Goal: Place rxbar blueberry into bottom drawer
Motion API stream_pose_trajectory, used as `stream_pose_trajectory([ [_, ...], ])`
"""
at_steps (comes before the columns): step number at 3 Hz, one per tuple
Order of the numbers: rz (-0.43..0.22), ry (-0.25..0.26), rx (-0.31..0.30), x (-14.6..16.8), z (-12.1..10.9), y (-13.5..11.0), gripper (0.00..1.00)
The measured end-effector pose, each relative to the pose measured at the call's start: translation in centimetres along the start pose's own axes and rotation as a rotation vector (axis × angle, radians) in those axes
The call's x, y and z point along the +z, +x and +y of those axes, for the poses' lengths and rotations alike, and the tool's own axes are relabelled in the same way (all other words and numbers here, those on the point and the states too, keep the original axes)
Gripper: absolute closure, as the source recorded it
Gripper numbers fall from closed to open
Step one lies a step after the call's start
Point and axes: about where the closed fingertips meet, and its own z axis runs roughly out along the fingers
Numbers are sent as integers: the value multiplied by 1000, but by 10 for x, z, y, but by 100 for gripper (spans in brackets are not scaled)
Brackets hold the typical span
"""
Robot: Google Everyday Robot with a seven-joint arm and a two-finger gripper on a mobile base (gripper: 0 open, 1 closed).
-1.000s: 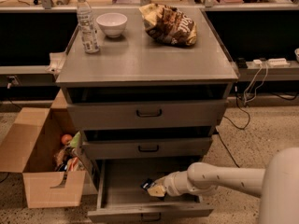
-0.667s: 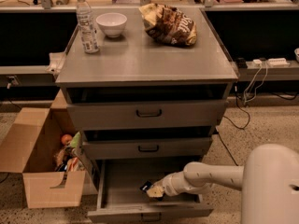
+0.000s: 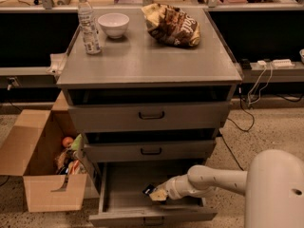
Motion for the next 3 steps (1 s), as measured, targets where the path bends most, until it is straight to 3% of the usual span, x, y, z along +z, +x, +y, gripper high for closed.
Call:
stream_pose_trajectory([
  [1,-17,-10,-47,7,-22,11,100],
  [3,-61,47,-27,10,-74,34,100],
])
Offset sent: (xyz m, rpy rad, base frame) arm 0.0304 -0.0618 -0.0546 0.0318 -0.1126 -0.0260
